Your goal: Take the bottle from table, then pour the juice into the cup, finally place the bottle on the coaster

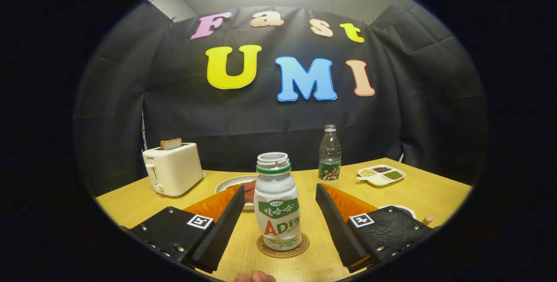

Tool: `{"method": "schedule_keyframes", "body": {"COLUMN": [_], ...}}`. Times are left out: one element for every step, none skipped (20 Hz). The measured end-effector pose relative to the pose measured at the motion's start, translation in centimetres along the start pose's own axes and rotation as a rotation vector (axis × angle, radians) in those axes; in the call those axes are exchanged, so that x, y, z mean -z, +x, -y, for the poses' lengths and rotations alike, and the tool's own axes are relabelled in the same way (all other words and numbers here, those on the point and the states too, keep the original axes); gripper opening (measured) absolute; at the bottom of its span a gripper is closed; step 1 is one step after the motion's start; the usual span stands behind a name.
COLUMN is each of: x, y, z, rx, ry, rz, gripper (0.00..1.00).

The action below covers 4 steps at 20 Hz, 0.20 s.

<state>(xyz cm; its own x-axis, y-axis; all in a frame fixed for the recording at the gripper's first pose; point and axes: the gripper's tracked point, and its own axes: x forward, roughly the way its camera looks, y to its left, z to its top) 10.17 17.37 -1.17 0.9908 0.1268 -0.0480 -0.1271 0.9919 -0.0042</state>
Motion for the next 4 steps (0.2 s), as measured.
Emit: {"method": "schedule_keyframes", "body": {"x": [-1.1, -2.3, -3.3, -4.5], "y": [-0.9, -1.6, -2.4, -3.0], "z": [0.6, 0.6, 0.4, 0.0], "rx": [0.015, 0.011, 0.003, -0.009], "ry": [0.006, 0.025, 0.048, 0.067], "rz": [0.014, 0.021, 0.033, 0.042], "gripper": [0.98, 0.98, 0.98, 0.98]}}
